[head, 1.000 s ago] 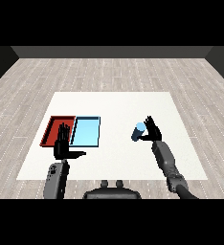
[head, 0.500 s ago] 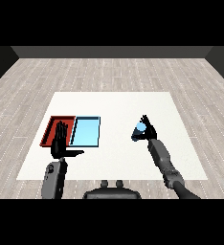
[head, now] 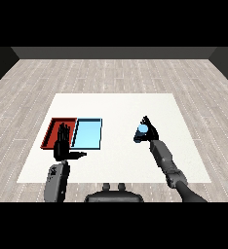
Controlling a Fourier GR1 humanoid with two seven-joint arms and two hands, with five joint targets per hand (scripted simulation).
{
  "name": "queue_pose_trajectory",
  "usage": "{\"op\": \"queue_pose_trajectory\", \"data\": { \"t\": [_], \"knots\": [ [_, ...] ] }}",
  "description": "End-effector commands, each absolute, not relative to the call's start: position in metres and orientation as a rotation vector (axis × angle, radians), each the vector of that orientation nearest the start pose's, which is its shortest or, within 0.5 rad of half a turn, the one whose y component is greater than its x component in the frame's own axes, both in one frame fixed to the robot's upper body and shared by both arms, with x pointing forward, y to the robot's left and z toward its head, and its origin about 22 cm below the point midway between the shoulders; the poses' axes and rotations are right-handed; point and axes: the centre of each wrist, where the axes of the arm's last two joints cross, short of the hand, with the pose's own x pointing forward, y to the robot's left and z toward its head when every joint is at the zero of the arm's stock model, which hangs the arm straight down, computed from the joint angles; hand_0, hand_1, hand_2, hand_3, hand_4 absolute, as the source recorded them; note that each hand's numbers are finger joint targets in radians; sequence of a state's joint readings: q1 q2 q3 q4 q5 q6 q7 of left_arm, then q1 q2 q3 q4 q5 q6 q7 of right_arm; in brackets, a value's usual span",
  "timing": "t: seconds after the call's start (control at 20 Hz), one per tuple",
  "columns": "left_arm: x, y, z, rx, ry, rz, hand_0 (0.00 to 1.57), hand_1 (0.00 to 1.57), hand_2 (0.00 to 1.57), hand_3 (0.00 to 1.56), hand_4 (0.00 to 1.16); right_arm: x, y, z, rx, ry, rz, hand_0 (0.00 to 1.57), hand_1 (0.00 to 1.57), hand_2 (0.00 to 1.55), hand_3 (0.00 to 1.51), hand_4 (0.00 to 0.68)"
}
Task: Pick the blue can and put it in the blue box
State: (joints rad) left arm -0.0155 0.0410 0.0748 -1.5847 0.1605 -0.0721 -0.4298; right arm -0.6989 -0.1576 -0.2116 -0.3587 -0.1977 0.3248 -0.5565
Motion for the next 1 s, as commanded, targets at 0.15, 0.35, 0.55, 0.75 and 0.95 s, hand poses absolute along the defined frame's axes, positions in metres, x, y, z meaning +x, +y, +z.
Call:
{"op": "queue_pose_trajectory", "data": {
  "t": [0.15,0.35,0.55,0.75,0.95],
  "knots": [
    [0.239,0.241,0.004,-0.073,-2.061,0.110,0.00,0.00,0.00,0.00,0.00,0.385,-0.223,-0.044,0.303,-1.595,-0.078,0.00,0.00,0.00,0.00,0.000],
    [0.247,0.252,0.003,-0.093,-2.052,0.119,0.00,0.00,0.00,0.00,0.00,0.373,-0.233,-0.060,0.184,-1.575,-0.022,1.53,1.53,1.49,1.45,0.582],
    [0.241,0.257,0.006,-0.110,-2.047,0.136,0.00,0.00,0.00,0.00,0.00,0.380,-0.240,-0.047,0.134,-1.537,0.018,1.56,1.56,1.48,1.44,0.676],
    [0.238,0.255,-0.008,-0.083,-2.035,0.114,0.00,0.00,0.00,0.00,0.00,0.374,-0.239,-0.061,0.120,-1.539,0.019,1.55,1.55,1.49,1.44,0.680],
    [0.233,0.257,-0.002,-0.114,-2.011,0.107,0.00,0.00,0.00,0.00,0.00,0.381,-0.242,-0.041,0.140,-1.631,0.039,1.52,1.52,1.47,1.42,0.659]
  ]
}}
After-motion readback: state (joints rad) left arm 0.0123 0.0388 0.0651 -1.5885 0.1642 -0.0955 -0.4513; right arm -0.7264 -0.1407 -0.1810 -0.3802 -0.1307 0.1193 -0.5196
